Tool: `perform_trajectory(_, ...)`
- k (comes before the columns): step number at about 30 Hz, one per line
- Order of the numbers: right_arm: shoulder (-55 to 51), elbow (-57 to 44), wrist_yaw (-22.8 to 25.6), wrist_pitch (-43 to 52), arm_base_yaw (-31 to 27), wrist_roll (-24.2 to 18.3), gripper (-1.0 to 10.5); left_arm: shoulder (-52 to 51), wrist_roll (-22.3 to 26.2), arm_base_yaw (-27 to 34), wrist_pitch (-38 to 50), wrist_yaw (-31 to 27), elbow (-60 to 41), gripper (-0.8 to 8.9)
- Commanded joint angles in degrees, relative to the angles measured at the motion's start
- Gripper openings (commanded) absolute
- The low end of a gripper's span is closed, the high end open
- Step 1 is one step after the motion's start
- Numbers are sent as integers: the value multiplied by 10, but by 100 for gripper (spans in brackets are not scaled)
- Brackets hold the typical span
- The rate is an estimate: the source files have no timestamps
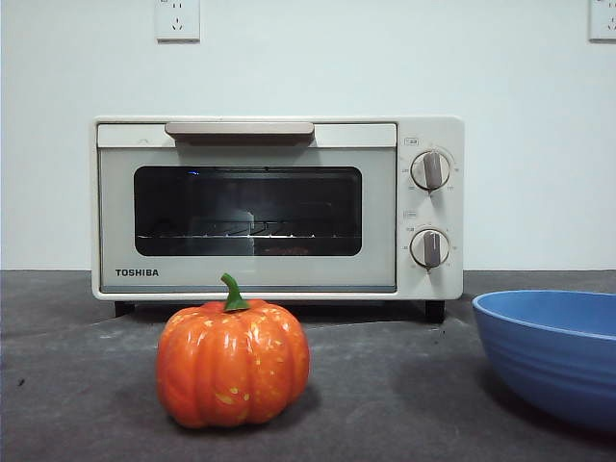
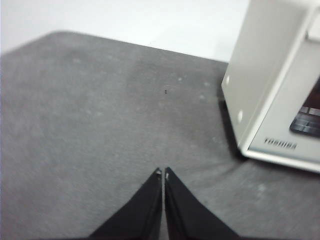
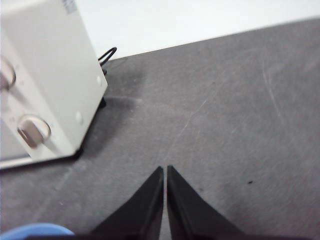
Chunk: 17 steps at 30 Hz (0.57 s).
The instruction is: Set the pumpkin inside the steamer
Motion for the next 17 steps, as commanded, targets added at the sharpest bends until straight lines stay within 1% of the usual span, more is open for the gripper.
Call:
perform_trajectory(1,-1,-2,0,-4,-1,74,6,-1,-103,1,2,0,-10,15)
perform_trajectory(3,-1,-1,-4,3,-1,87,6,-1,-133,0,2,6,-7,15)
perform_trajectory(4,-1,0,-14,7,-1,97,6,-1,-146,0,2,16,-3,15)
perform_trajectory(8,-1,15,-47,7,-1,129,6,-1,-168,1,4,42,20,15)
perform_trajectory(11,-1,37,-58,6,-1,133,6,0,-177,0,3,51,46,15)
perform_trajectory(17,2,99,-58,5,-1,132,6,13,-178,1,-7,53,111,15)
